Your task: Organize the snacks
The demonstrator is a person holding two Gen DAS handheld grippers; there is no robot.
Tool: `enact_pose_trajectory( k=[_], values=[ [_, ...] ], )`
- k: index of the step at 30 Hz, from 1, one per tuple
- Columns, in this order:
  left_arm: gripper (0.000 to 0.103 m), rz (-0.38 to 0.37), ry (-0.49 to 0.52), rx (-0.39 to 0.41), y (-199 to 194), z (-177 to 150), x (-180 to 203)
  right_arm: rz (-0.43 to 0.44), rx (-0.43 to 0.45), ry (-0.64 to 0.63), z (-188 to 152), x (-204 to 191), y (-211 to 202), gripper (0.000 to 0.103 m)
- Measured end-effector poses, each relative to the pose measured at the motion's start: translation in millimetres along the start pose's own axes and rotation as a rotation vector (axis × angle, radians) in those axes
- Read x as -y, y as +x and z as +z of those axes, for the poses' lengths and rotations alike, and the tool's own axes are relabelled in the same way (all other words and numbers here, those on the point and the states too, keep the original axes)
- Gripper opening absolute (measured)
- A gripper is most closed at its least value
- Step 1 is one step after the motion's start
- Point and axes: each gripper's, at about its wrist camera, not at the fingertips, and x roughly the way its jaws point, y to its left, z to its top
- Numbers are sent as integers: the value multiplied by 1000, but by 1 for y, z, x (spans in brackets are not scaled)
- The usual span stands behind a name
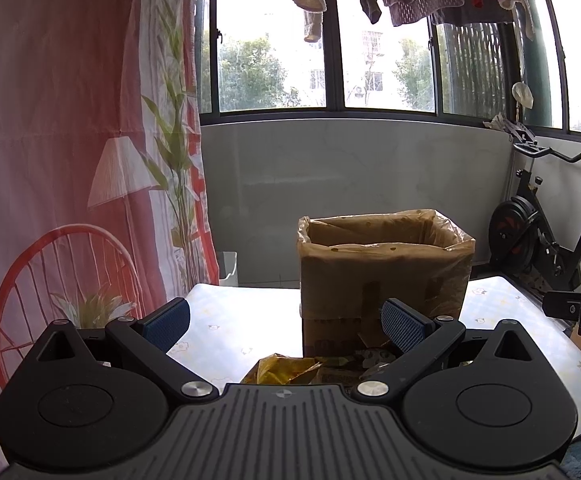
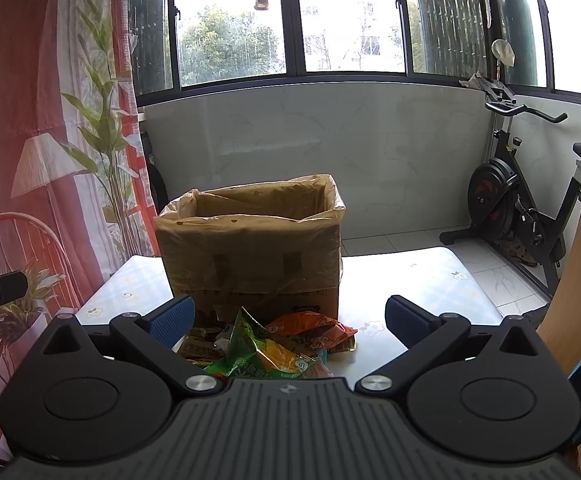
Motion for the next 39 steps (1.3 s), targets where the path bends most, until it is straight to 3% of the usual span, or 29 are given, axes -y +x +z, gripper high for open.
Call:
enact_pose_trajectory(
  k=[16,20,24,28,32,39],
  values=[
    [103,-50,-36,10,16,-1,-12,38,4,49,-1,4,7,103],
    [103,-28,-59,26,30,2,-23,102,73,103,-3,15,16,103],
    [102,-5,-70,16,54,0,-28,91,143,111,2,17,36,103],
    [102,-19,-83,-45,85,-18,-28,77,145,94,3,12,68,103],
    [96,-90,-95,-146,118,-48,-20,104,74,67,-14,2,106,103],
    [94,-219,-32,-300,159,-97,10,11,-16,23,-61,-2,139,103]
  ],
)
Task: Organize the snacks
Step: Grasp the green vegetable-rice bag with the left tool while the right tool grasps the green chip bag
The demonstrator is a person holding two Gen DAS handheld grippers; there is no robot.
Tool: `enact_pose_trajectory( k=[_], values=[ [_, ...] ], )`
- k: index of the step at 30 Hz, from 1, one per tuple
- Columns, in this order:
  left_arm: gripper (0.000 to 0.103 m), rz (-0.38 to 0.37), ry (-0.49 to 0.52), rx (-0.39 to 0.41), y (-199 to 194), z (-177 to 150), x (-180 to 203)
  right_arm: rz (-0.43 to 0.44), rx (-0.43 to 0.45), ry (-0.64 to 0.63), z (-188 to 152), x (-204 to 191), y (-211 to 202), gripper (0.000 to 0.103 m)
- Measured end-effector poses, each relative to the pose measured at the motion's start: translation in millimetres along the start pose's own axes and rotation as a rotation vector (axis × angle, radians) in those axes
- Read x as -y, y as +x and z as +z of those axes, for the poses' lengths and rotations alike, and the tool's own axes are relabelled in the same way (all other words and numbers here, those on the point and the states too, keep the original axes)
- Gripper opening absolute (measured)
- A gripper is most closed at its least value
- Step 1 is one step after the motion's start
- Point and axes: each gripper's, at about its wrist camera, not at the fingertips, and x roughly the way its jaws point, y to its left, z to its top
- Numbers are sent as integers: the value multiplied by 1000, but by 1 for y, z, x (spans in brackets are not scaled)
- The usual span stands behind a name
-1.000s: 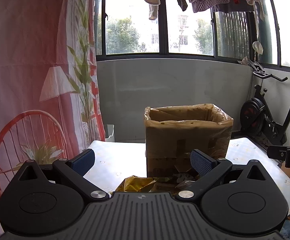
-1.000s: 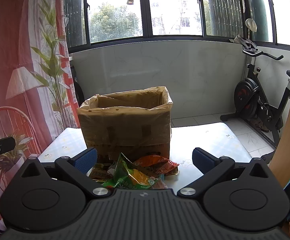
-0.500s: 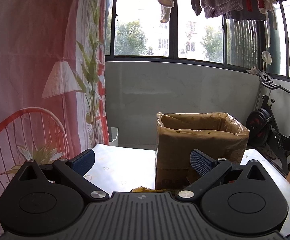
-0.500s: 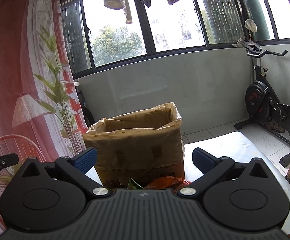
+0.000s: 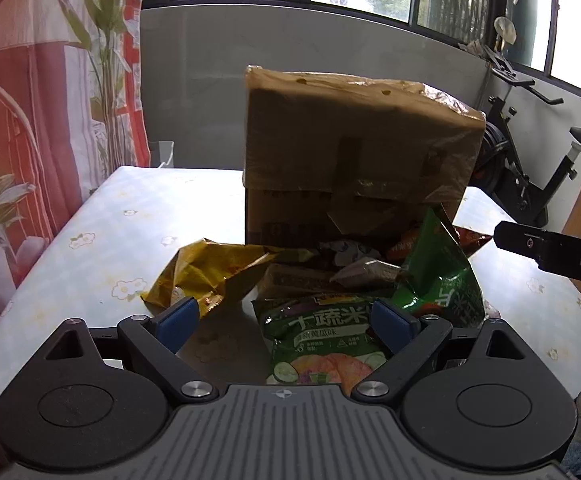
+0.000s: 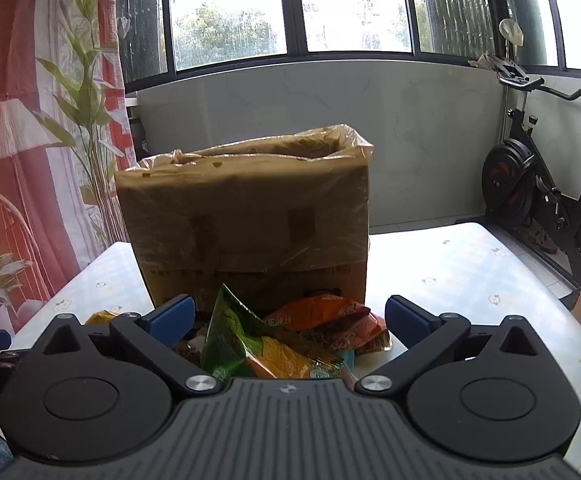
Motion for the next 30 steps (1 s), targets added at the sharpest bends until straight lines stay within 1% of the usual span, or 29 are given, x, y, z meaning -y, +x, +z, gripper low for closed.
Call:
enact_pose_trajectory(
  k=[2,3,5,8,10,14,19,20,21,23,24,26,30],
  values=[
    [94,-20,17,-42,11,-8,4,1,-29,15,-10,6,5,103],
    [94,-39,13,-63,18,-13,7,1,-36,18,-13,8,6,103],
    [94,-67,-9,-80,31,-17,8,0,-54,17,-20,10,8,103],
    [94,-64,-32,-101,46,-23,9,3,-76,21,-25,13,12,103],
    [95,-57,-36,-121,53,-29,6,8,-75,26,-27,14,11,103],
    [97,-76,-61,-169,68,-39,3,17,-73,42,-27,17,10,103],
    [99,-87,-42,-163,72,-44,4,31,-108,74,-29,19,14,103],
    [97,-93,-39,-165,72,-45,2,41,-115,82,-30,19,16,103],
    [87,-101,-32,-165,70,-44,2,58,-121,92,-30,19,18,103],
    [74,-141,-30,-151,65,-42,1,82,-139,107,-31,17,23,103],
    [71,-141,-17,-142,61,-41,4,91,-146,116,-31,17,26,103],
    [69,-125,11,-126,51,-42,10,104,-160,149,-29,17,36,103],
    [66,-104,-11,-128,40,-39,2,112,-197,237,-29,21,55,103]
  ],
)
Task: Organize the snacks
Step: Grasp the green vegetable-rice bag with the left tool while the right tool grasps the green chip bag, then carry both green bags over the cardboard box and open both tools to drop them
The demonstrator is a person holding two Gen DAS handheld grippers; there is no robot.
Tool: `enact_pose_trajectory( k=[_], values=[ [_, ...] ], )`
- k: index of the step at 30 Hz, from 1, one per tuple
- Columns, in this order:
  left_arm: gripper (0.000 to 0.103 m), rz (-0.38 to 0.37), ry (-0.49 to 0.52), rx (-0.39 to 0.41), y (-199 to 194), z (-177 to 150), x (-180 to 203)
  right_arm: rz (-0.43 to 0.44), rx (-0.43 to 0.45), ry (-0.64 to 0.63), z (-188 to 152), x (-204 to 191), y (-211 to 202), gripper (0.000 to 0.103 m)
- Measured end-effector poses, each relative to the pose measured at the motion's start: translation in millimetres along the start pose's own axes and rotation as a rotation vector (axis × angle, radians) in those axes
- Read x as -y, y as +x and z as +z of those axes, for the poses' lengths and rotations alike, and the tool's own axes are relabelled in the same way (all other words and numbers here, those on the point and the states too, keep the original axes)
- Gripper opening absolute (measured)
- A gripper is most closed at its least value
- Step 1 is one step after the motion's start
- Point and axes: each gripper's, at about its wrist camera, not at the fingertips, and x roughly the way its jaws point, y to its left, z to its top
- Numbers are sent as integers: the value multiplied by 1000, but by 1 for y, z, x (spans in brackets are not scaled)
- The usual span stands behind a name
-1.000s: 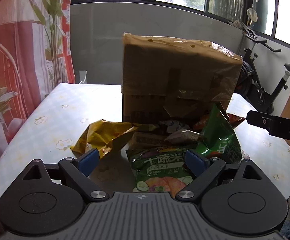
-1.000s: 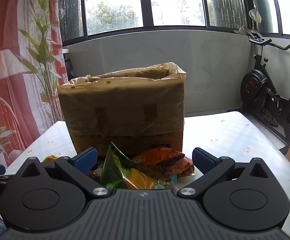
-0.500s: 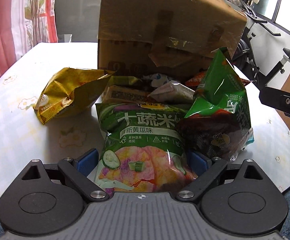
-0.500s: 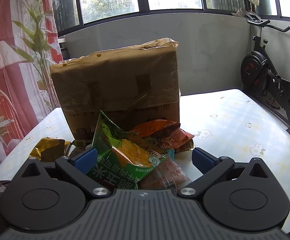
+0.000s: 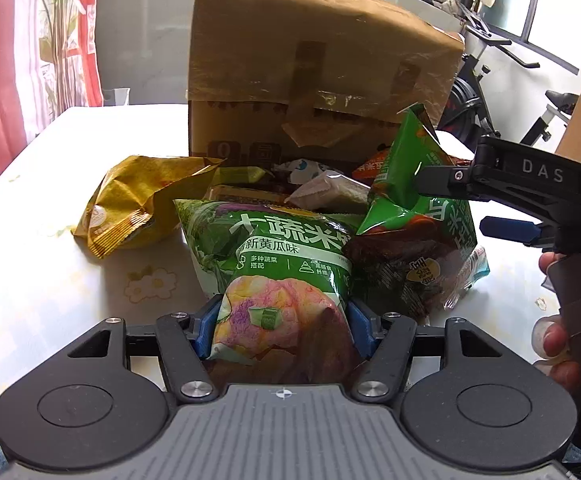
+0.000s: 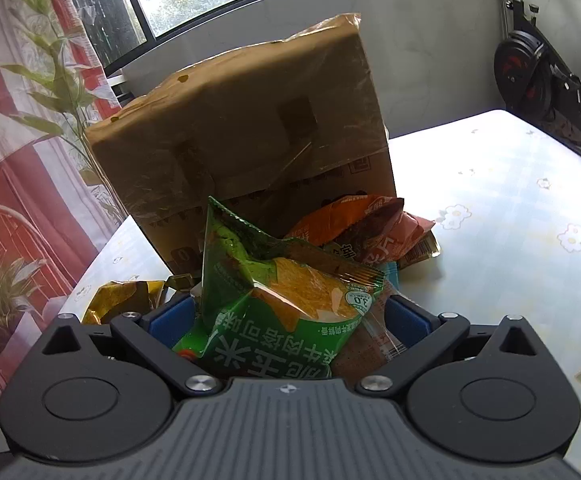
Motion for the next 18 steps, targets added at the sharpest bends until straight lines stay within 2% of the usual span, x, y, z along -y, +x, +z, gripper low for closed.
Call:
enact_pose_trajectory(
  k=[2,5,9,12,18],
  values=[
    [66,19,9,10,-8,0,-1,22,-31,50,-1,5,10,102],
    [65,21,9,40,-22,2,-3,70,-75,95,-6,10,18,94],
    [65,32,-1,75,-38,6,-7,133,-77,91,-6,13,7,71],
    [65,16,-16,105,-50,8,-9,151,-43,27,-5,10,-12,69],
    [65,47,-3,200,-72,15,-8,158,39,-24,-1,10,-44,68]
  ],
)
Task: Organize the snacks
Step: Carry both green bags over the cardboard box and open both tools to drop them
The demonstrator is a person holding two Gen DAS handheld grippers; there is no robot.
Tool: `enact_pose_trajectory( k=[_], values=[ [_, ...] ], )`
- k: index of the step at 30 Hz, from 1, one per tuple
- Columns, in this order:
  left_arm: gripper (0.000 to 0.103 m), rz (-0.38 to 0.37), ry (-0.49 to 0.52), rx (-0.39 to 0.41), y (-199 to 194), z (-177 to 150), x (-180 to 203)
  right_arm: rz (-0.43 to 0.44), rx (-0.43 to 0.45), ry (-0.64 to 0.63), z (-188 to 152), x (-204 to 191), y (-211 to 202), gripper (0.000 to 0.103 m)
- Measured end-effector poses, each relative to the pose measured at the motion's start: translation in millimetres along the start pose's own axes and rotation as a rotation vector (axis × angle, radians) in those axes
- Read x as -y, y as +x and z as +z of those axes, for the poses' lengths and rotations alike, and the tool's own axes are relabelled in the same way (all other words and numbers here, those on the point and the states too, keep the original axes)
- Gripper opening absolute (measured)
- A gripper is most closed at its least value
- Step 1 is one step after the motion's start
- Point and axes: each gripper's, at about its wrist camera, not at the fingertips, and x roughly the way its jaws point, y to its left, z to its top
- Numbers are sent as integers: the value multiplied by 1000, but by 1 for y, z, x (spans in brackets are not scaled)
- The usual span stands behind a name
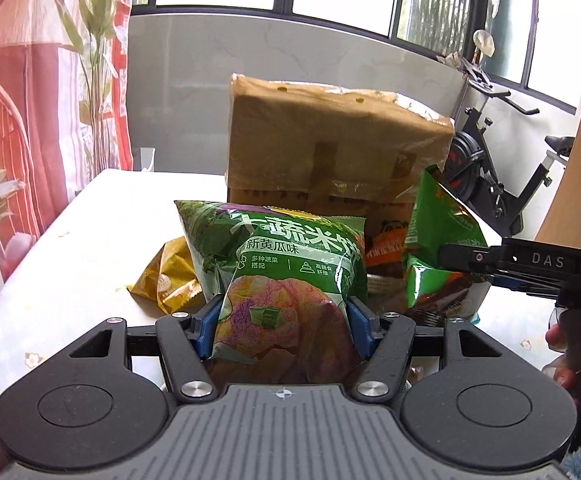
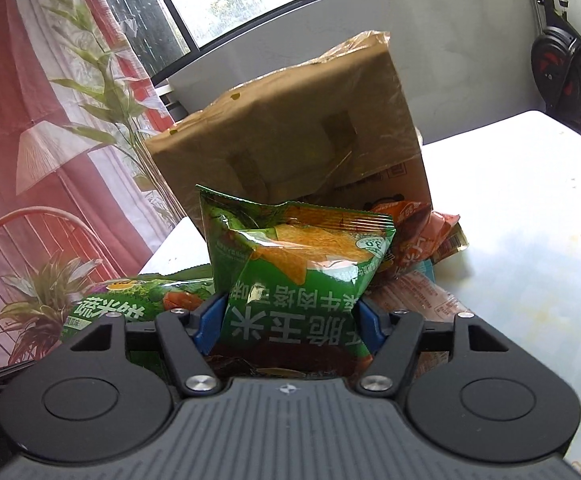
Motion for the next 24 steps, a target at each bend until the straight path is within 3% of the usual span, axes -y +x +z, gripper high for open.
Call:
enact_pose_trajectory(
  k=[8,18,24],
  values=[
    [66,59,48,148,-14,42,-5,-31,157,-60,26,0,-32,68],
    [66,92,211,354,3,141,15,-74,286,-148,98,11,-35,68],
    [66,92,266,365,43,191,39,-75,329,-207,140,8,-25,68]
  ],
)
